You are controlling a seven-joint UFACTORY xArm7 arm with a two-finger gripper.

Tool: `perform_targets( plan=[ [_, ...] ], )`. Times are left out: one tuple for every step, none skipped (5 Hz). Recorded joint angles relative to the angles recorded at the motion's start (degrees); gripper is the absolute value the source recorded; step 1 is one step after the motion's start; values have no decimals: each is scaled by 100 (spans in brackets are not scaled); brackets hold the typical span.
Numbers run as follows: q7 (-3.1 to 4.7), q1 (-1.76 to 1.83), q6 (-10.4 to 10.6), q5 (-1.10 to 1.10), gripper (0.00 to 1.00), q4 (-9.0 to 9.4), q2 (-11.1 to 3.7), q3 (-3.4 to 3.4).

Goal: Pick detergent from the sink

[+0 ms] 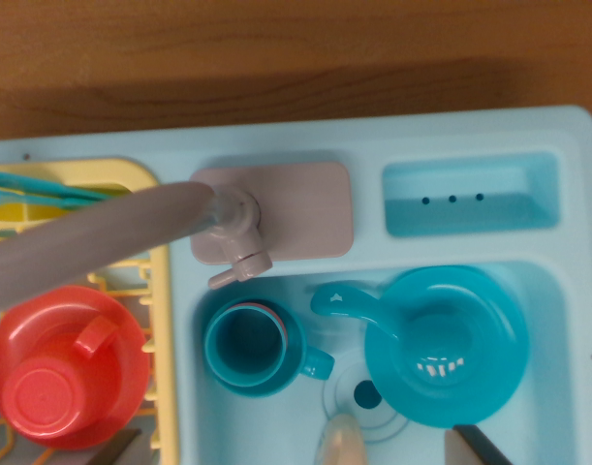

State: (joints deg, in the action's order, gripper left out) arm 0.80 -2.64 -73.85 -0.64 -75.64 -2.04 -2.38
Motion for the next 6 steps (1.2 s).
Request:
perform_targets(
  plan=[
    [0, 0, 0, 0, 0, 0, 0, 0],
    [55, -12, 246, -24, 0, 262, -2, -15],
    [55, -12, 246, -24, 0, 262, -2, -15],
    [111, -24, 497, -48, 0, 531, -3, -31],
    [111, -24, 497, -48, 0, 531, -3, -31],
    [166, -35, 743, -72, 0, 793, -5, -46]
  ],
)
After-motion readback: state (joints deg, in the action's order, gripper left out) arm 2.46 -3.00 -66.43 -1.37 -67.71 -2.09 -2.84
